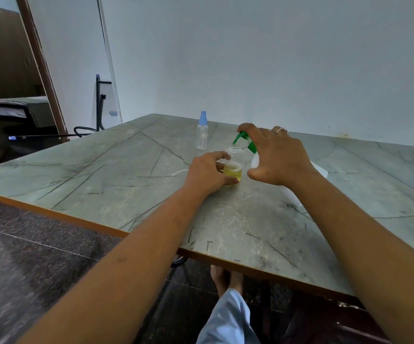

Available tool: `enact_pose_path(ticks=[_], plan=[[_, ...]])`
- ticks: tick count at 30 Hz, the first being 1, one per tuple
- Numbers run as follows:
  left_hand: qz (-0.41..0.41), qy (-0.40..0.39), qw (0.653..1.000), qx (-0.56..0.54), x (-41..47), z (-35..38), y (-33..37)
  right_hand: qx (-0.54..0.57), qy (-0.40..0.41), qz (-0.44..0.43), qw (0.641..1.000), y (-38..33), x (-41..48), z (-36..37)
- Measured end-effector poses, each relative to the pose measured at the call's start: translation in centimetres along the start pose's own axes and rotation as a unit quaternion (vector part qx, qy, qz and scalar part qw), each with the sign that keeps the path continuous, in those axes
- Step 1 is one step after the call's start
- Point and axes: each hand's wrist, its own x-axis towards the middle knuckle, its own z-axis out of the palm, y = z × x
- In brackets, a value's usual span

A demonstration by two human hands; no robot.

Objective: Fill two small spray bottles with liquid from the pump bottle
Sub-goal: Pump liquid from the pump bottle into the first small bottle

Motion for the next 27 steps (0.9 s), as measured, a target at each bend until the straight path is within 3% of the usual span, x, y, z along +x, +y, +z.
enact_pose_path(ticks=[27], plan=[[-0.006, 0.008, 1.000, -0.008, -0.08, 0.08, 0.06, 0.000, 0.004, -0.005, 1.000, 0.02, -0.13, -0.08]])
